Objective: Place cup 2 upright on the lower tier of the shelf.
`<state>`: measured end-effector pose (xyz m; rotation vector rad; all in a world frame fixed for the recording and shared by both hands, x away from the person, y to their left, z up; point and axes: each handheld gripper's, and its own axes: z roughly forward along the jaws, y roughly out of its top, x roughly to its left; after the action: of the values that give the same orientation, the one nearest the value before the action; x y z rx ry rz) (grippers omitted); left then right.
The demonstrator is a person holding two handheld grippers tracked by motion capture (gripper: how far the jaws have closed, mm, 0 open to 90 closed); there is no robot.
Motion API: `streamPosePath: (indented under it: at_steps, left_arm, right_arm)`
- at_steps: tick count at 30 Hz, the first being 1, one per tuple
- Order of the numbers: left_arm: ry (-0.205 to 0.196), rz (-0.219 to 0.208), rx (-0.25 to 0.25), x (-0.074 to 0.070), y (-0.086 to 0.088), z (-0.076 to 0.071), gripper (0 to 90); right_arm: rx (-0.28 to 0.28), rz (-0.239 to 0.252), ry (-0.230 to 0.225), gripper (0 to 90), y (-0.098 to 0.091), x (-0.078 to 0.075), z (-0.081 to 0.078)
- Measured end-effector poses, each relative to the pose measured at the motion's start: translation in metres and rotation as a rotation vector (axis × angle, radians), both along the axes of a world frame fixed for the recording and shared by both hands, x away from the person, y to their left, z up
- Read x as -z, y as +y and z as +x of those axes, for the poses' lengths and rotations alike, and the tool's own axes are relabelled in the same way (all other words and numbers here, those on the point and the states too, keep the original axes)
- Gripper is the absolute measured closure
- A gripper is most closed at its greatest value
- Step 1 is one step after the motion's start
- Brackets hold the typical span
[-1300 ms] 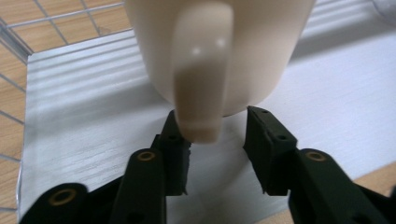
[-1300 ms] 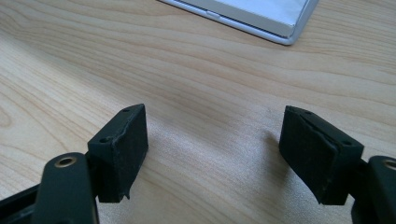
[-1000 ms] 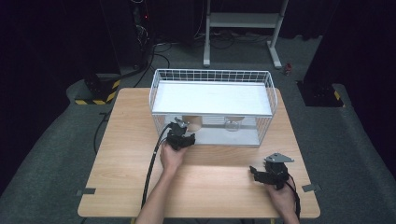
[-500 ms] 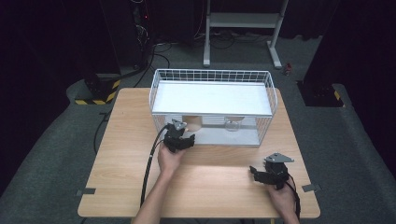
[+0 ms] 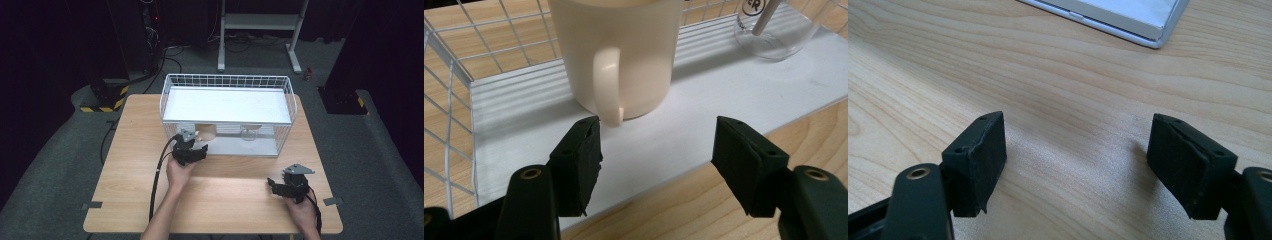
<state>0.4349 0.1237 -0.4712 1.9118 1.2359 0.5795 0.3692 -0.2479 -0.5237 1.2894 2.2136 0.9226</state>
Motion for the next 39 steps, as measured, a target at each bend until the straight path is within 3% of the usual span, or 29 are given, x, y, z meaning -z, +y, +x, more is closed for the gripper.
streamPosePath:
  at_steps: [4, 17, 24, 39]
  left_arm:
    - [0.016, -0.011, 0.005, -0.002, 0.001, -0.002, 34.2]
    - [-0.003, -0.014, 0.028, -0.008, 0.006, -0.011, 31.5]
    - [-0.012, -0.051, 0.025, -0.009, 0.011, -0.018, 30.8]
    - [-0.024, -0.052, 0.032, -0.013, 0.023, -0.031, 29.3]
  right_arm:
    - [0.001, 0.001, 0.001, 23.7, 0.000, 0.000, 0.000]
    - [0.001, 0.001, 0.001, 23.7, 0.000, 0.000, 0.000]
    - [0.001, 0.000, 0.000, 23.7, 0.000, 0.000, 0.000]
    - [0.000, 0.000, 0.000, 23.7, 0.000, 0.000, 0.000]
